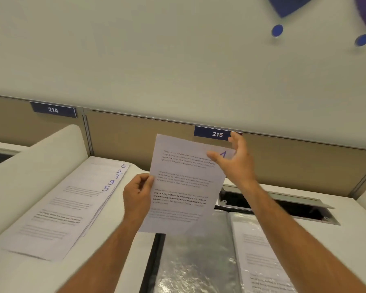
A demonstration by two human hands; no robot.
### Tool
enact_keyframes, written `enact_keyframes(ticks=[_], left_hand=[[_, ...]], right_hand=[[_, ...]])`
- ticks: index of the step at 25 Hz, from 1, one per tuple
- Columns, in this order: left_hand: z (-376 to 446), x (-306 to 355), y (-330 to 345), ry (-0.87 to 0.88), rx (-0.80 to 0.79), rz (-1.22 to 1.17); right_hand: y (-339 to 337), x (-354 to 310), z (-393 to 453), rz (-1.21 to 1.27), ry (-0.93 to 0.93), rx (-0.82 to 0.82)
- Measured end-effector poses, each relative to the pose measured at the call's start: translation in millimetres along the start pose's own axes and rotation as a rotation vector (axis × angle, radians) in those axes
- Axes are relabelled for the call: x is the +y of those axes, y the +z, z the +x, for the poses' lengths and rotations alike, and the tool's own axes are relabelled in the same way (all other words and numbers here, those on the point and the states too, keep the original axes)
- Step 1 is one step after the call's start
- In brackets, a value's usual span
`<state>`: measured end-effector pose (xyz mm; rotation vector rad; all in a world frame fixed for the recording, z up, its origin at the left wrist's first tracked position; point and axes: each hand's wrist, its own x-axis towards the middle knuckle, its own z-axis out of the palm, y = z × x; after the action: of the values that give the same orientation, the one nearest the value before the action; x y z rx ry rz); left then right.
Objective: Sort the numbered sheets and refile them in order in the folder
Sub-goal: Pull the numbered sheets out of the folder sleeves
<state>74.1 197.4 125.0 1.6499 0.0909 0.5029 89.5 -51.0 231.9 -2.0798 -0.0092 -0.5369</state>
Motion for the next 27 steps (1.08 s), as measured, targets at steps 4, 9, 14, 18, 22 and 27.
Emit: enact_keyframes(ticks=[4, 9, 14, 18, 22, 27], left_hand=[[24, -7, -49, -0.05, 0.07, 0.073], [61, -26, -124, -0.134, 0.12, 0.206], [94, -54, -201, -0.187, 0.19, 0.42], [113, -83, -251, -0.264, 0.223, 0.613], [121, -116, -280, -0.369, 0.23, 0.704], [126, -147, -298, -0.473, 0.23, 0.766]], right_hand=[[72, 39, -45, 0.492, 0.46, -0.255], [170, 30, -82, 0.472, 0.553, -0.332], [255, 2, -102, 0.539, 0.631, -0.447], [314, -8, -123, 0.547, 0.698, -0.563], [364, -4, -141, 0.505, 0.768, -0.596], [393, -5, -149, 0.431, 0.821, -0.568]])
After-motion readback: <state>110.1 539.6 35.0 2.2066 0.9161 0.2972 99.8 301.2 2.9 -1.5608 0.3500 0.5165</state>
